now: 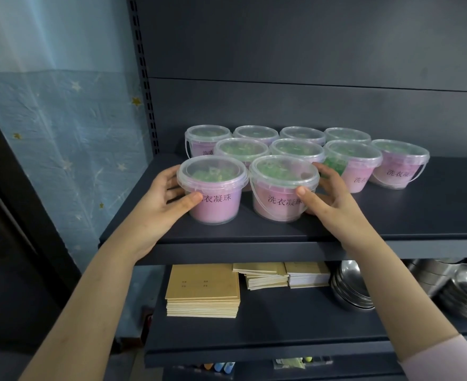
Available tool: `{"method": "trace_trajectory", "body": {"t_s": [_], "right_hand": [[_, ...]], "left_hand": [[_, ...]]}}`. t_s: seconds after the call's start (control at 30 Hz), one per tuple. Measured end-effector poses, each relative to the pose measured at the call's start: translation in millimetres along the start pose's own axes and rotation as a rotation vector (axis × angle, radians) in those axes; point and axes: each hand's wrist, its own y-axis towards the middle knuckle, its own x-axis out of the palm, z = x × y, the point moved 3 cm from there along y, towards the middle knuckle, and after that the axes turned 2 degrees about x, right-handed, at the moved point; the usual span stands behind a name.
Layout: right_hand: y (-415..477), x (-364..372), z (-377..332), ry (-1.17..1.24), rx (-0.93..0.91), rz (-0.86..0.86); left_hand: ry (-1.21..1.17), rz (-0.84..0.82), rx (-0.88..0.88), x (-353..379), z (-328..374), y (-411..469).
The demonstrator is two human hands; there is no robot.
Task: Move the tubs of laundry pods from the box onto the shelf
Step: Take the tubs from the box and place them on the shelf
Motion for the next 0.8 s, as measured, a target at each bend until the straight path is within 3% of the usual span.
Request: {"method": "trace_trajectory", "body": {"t_s": [0.13, 0.27, 0.4, 0.57, 0.67, 0.8], "right_hand": [[-4, -7, -5, -0.016, 0.049, -0.027], [-21, -36, -27, -0.178, 0.008, 0.103], [-59, -83, -58, -0.400, -0.154, 0.264], [-146, -149, -78, -0.748, -0.326, 0.425], [-212, -200, -69, -0.925, -0.303, 0.517], [-307, -268, -40, -1.074, -0.142, 0.575]], "left_hand": [[0.041, -0.017, -0.037, -1, 6, 0], [0.268, 0.057, -0.066, 1, 36, -10], [0.709, 0.240, 0.219, 37, 85, -25], [0.791, 0.228, 0.577, 159, 134, -55], [0.802, 0.144, 0.675, 248, 140, -85], [0.732, -0.031, 0.690, 367, 135, -139]]}}
